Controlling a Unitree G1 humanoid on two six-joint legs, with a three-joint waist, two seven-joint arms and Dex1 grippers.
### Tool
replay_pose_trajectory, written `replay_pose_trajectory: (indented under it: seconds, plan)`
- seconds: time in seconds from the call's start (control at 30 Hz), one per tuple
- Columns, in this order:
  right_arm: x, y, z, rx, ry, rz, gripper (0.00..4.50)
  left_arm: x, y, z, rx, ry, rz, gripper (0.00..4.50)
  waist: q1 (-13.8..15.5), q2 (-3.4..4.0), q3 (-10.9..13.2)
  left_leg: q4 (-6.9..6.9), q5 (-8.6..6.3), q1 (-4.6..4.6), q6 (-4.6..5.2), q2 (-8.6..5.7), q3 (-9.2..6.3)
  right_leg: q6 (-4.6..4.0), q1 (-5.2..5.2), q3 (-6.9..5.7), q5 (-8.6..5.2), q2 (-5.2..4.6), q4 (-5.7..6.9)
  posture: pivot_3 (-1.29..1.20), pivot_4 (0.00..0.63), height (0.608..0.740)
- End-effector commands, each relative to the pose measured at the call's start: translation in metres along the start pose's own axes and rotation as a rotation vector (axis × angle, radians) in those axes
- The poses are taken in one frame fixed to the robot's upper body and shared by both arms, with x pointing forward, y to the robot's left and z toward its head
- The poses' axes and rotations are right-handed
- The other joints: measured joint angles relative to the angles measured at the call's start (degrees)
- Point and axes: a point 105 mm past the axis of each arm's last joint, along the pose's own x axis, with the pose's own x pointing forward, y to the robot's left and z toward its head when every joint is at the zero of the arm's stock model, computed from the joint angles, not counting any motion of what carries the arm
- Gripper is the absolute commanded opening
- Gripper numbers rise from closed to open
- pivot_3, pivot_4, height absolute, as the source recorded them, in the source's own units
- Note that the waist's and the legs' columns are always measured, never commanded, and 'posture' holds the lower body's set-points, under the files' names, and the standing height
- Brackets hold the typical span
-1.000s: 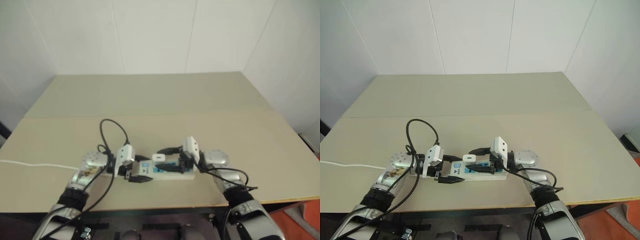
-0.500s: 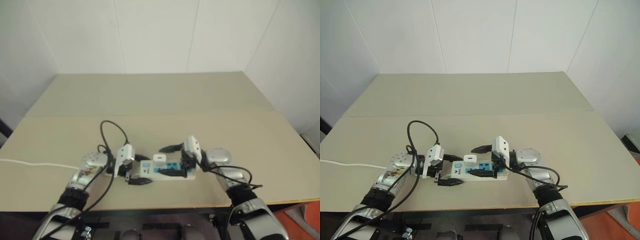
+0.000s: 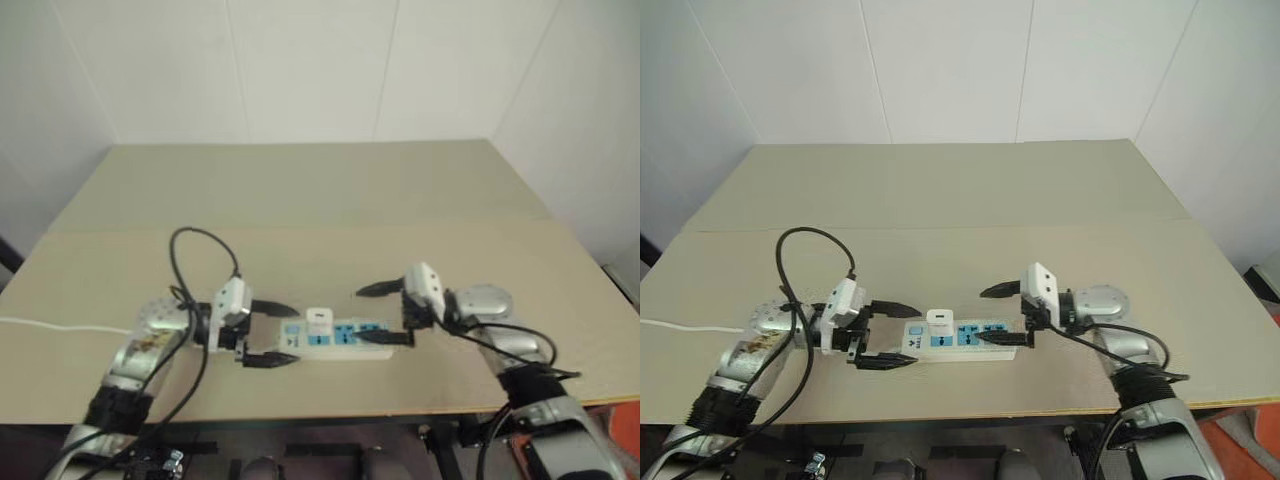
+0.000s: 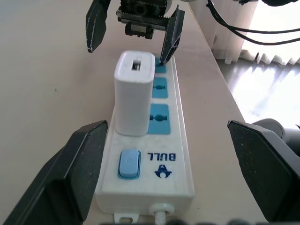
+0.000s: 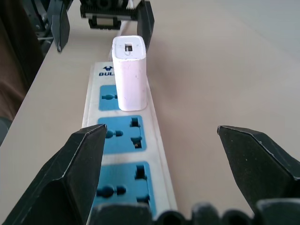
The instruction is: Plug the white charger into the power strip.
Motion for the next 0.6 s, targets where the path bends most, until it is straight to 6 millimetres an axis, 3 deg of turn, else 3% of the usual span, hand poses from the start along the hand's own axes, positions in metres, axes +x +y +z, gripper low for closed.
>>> replay_pose_trajectory:
  seconds: [0.03, 0.17, 0.37, 0.6]
  plan:
    - [-0.029, -0.007, 0.020, -0.051, -0.011, -0.054, 4.50, -0.020, 0.001, 0.019, 0.050, -0.005, 0.045, 4.47, 0.0, -0.02, 0.0, -0.01, 0.00, 0.00, 0.00, 0.00, 0.00, 0.00, 0.00, 0.00, 0.00, 0.00, 0.00, 0.00, 0.150, 0.740]
    - [-0.062, -0.012, 0.025, -0.062, 0.045, -0.122, 4.50, -0.052, 0.002, 0.031, 0.069, 0.038, 0.100, 4.47, 0.0, -0.03, 0.2, -0.01, 0.00, 0.01, 0.00, 0.01, 0.03, -0.01, 0.00, 0.00, -0.01, -0.01, -0.02, 0.00, 0.150, 0.740]
    - [-0.095, -0.006, 0.021, -0.036, 0.126, -0.181, 4.50, -0.085, 0.002, 0.042, 0.081, 0.089, 0.166, 4.47, 0.1, -0.04, 0.2, -0.05, -0.01, 0.00, 0.00, 0.02, 0.06, -0.02, 0.00, -0.01, -0.04, -0.01, -0.07, 0.00, 0.150, 0.740]
    - [-0.109, 0.002, 0.018, -0.005, 0.154, -0.226, 4.50, -0.095, -0.002, 0.045, 0.070, 0.102, 0.179, 4.47, 0.0, -0.04, 0.3, -0.05, -0.01, 0.02, 0.00, 0.06, 0.10, -0.02, -0.01, 0.00, -0.04, 0.01, -0.04, 0.00, 0.150, 0.740]
